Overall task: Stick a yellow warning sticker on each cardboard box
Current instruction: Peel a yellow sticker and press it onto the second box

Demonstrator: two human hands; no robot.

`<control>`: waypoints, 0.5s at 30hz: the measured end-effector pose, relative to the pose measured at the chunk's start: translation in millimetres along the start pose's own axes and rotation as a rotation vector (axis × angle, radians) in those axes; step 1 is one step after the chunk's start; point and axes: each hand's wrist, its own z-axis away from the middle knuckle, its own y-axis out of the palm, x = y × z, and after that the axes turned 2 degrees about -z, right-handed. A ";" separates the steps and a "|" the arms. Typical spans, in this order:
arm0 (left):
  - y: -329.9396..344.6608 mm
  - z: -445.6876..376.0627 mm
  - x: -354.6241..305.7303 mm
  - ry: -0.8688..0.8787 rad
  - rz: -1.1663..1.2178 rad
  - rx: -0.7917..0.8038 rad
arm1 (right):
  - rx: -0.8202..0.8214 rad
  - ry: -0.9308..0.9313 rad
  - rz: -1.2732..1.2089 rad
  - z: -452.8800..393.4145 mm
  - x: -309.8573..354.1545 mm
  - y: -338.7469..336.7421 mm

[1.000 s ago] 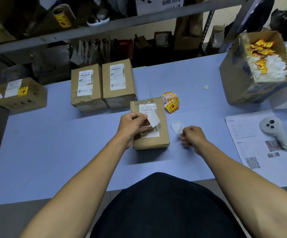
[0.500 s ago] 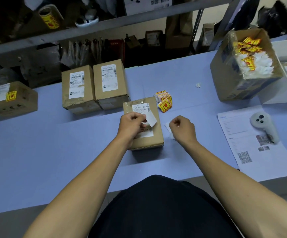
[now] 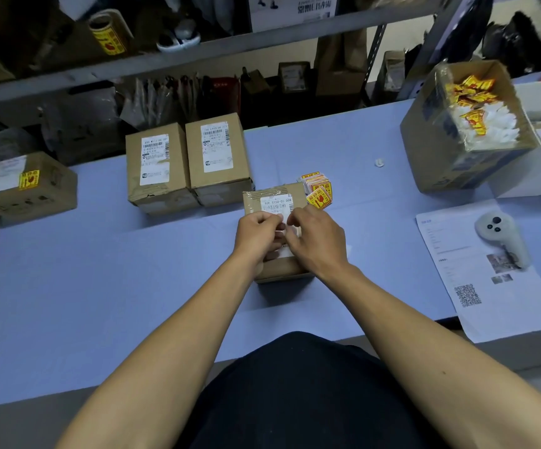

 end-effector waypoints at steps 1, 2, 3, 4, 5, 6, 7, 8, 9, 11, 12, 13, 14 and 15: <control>-1.4 0.6 -0.8 0.001 0.002 0.014 | -0.008 0.004 0.003 -0.2 1.7 -0.4; -2.9 1.2 -1.9 0.005 0.010 0.032 | -0.015 0.022 -0.007 -0.5 3.7 -1.3; -5.0 1.9 -3.0 0.009 0.023 0.060 | -0.019 0.064 -0.045 -0.8 5.1 -1.6; -8.0 2.1 -4.5 0.009 0.048 0.105 | -0.028 0.125 -0.107 -1.4 6.9 -3.9; -11.5 2.0 -6.1 0.003 0.083 0.166 | -0.030 0.207 -0.188 -2.8 6.1 -4.1; -15.5 1.9 -7.5 -0.009 0.117 0.232 | -0.027 0.297 -0.291 -4.3 5.5 -6.3; -19.1 1.0 -7.9 -0.015 0.131 0.279 | -0.017 0.389 -0.436 -6.4 3.3 -8.5; -22.1 -0.3 -7.2 -0.010 0.117 0.290 | 0.004 0.486 -0.613 -8.3 1.1 -11.6; -23.4 -1.9 -5.9 0.006 0.080 0.261 | 0.032 0.586 -0.792 -9.4 -0.4 -15.3; -22.5 -4.2 -2.2 0.043 -0.026 0.131 | 0.125 0.737 -1.034 -8.5 -4.0 -23.0; -21.2 -4.7 -0.3 0.048 -0.066 0.081 | 0.167 0.769 -1.070 -7.6 -5.7 -26.1; -19.7 -4.6 0.9 0.038 -0.086 0.065 | 0.198 0.785 -1.084 -6.4 -7.3 -27.6; -18.5 -4.3 1.4 0.016 -0.088 0.080 | 0.220 0.793 -1.096 -4.8 -8.7 -28.9; -17.3 -4.0 1.7 -0.013 -0.082 0.114 | 0.237 0.803 -1.110 -3.8 -10.6 -28.1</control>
